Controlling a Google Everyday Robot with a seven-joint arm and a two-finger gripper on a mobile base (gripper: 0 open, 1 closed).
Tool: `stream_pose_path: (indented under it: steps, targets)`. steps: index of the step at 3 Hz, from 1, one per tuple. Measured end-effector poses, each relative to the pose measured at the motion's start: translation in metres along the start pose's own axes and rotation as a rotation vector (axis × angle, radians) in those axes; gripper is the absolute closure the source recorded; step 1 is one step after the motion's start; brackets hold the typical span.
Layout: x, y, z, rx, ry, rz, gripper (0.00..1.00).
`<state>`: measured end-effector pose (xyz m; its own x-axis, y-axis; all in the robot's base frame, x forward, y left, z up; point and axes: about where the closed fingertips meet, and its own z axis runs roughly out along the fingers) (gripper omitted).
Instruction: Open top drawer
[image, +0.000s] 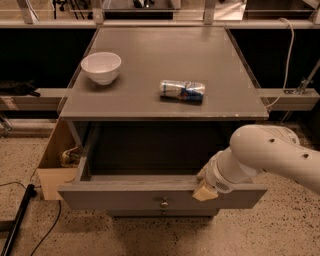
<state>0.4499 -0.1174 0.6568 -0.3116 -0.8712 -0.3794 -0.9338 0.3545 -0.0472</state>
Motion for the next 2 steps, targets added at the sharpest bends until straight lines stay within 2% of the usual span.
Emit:
stream_pose_path:
  steps: [2]
  targets:
    - [0.0,0.0,0.0,0.0,0.0,0.0,0.39]
